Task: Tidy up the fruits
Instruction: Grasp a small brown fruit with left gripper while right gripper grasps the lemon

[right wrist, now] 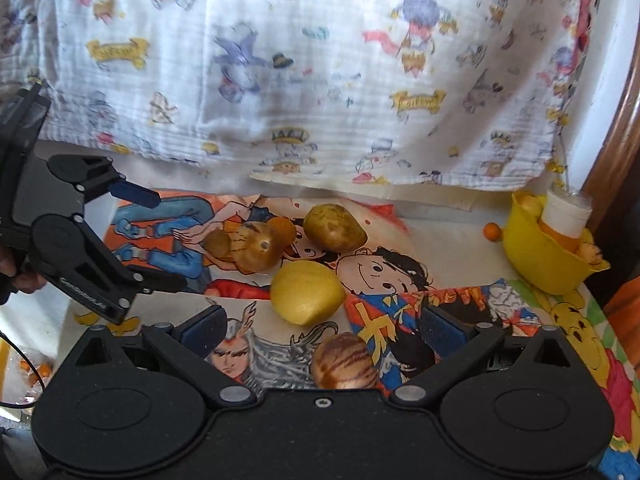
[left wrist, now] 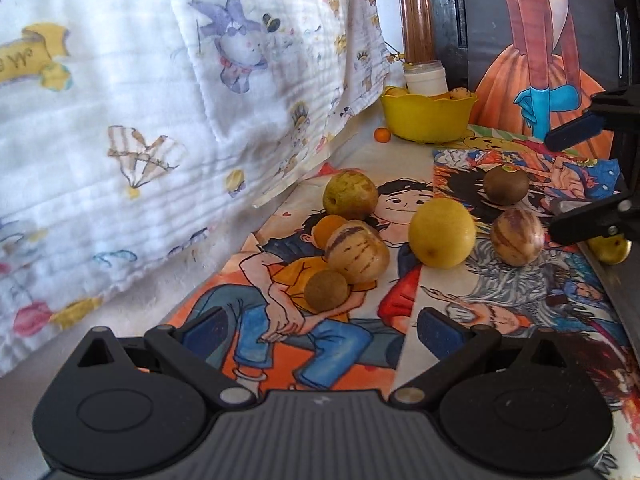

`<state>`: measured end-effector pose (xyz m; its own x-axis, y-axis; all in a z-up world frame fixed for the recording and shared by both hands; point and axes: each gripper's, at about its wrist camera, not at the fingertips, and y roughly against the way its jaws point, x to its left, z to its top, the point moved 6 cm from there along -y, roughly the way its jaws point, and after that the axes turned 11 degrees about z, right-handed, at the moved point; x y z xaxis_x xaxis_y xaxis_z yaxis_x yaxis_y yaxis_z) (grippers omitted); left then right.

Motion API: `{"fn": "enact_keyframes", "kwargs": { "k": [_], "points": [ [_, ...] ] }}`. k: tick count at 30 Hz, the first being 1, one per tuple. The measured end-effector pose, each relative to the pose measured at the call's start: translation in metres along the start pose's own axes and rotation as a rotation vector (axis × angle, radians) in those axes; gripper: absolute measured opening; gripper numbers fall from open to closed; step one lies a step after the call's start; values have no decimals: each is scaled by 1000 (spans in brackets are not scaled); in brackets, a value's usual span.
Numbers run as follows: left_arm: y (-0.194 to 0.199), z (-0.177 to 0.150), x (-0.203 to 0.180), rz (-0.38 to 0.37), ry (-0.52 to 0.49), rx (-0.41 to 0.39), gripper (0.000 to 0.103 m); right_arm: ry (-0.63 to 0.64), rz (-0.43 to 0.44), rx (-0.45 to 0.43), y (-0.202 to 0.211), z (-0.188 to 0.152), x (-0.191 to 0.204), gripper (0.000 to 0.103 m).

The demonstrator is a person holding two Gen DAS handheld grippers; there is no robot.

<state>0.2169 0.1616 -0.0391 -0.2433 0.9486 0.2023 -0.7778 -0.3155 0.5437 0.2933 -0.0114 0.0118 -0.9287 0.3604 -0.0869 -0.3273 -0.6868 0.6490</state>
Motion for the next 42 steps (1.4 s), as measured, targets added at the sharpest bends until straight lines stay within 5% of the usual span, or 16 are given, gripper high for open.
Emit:
{"fn": "enact_keyframes", "kwargs": {
  "k": [15, 42],
  "points": [
    [-26, 8, 5, -38, -29, 7, 91, -48, 37, 60, -64, 6, -20, 96],
    [-42, 12, 2, -92, -3, 38, 39, -106, 83, 76, -91, -1, -21, 74]
  ]
}}
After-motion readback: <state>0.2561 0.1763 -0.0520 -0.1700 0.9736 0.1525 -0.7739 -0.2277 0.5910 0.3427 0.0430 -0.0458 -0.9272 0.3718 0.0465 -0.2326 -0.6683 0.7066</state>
